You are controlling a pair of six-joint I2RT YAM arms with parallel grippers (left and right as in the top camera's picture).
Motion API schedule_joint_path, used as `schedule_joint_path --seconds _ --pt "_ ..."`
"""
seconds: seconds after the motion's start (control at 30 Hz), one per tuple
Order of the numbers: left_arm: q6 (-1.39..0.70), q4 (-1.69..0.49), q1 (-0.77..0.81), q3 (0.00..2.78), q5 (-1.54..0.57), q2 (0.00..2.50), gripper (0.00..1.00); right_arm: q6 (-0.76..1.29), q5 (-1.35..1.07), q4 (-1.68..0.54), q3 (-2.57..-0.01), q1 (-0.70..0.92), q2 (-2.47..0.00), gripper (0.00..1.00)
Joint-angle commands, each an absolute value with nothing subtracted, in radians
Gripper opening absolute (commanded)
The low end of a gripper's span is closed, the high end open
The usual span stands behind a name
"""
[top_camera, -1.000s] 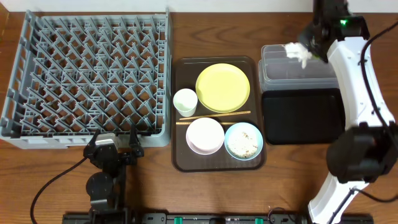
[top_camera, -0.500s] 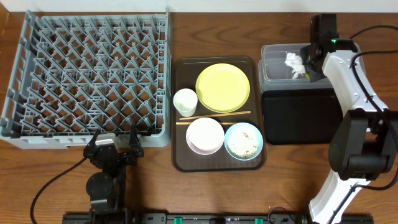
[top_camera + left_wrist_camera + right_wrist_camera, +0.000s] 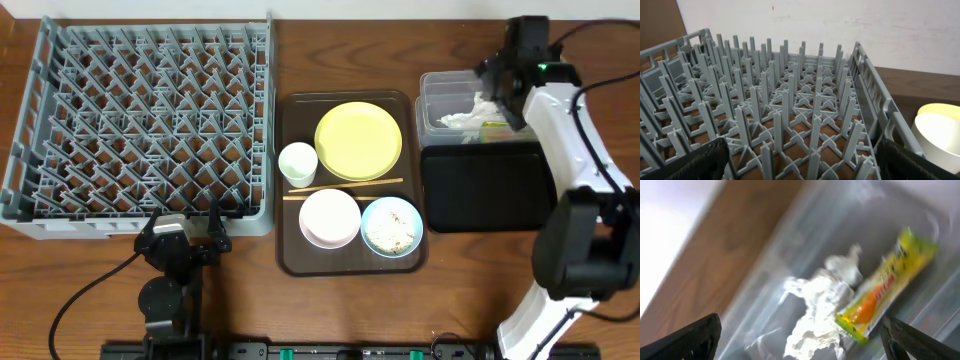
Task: Sort waste into correct bins and load items into the dishwasher
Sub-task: 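Carry the wrapper and tissue right and drop them into the clear bin, then reach the right gripper to the light-blue bowl and grasp its rim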
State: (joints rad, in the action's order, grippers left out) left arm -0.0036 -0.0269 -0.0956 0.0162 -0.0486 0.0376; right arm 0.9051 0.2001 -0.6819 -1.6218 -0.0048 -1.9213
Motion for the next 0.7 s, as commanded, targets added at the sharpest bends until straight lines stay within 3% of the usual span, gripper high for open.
schedule_joint_path --seconds 0.0,0.2,0.4,0.67 --pt "-0.009 -0.07 -0.094 0.004 -0.033 0.037 0.95 0.58 0.142 -0.663 -1.637 0.008 -1.787 0.99" --pt "-0.009 -0.07 -0.094 0.004 -0.033 0.037 0.95 0.336 -0.051 -0.692 -1.637 0.054 -1.646 0.99" --pt "-0.009 -0.07 -0.094 0.004 -0.033 0.037 0.95 0.317 -0.125 -0.807 -1.637 0.154 -1.602 0.93" --pt "-0.009 -0.07 -0.094 0.004 -0.033 0.037 0.95 0.279 -0.119 -0.91 -1.605 0.319 -1.607 0.91"
